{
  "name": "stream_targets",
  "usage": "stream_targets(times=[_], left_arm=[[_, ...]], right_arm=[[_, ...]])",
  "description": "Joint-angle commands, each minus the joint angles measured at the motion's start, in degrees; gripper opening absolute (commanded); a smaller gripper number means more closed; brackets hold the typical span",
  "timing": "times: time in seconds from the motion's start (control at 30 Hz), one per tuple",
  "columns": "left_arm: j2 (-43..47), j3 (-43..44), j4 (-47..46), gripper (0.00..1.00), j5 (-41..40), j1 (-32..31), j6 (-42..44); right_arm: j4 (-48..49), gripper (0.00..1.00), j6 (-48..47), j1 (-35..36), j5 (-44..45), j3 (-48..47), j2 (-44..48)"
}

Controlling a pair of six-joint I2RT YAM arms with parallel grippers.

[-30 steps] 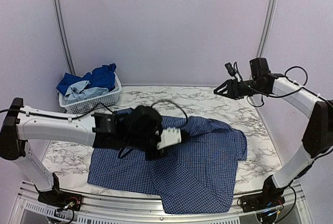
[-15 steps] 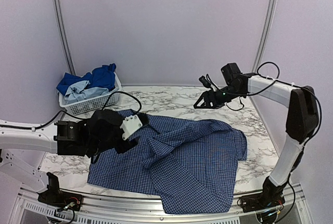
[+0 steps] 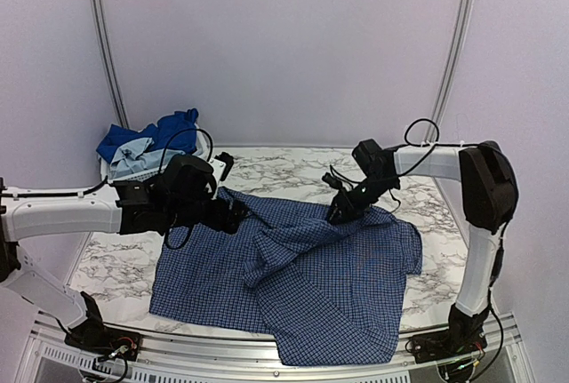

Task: Fold and stack the mixed laundry pile
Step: Adjust the flattened shirt at the center of the board.

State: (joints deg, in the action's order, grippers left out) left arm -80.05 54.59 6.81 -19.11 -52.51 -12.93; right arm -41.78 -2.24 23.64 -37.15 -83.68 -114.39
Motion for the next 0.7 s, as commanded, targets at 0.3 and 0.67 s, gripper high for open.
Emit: stream_targets(times=[0.3, 0.67], left_arm=[[-2.35, -2.56, -0.13, 0.99, 18.06, -2.04, -1.9], [-13.17, 6.63, 2.63, 0.7, 28.38, -16.03, 15.37]], right_arm=[[-1.35, 0.34, 5.76, 4.57, 1.7, 31.55, 26.89], [-2.0, 0.47, 5.1, 4.04, 4.19, 22.34, 29.99]])
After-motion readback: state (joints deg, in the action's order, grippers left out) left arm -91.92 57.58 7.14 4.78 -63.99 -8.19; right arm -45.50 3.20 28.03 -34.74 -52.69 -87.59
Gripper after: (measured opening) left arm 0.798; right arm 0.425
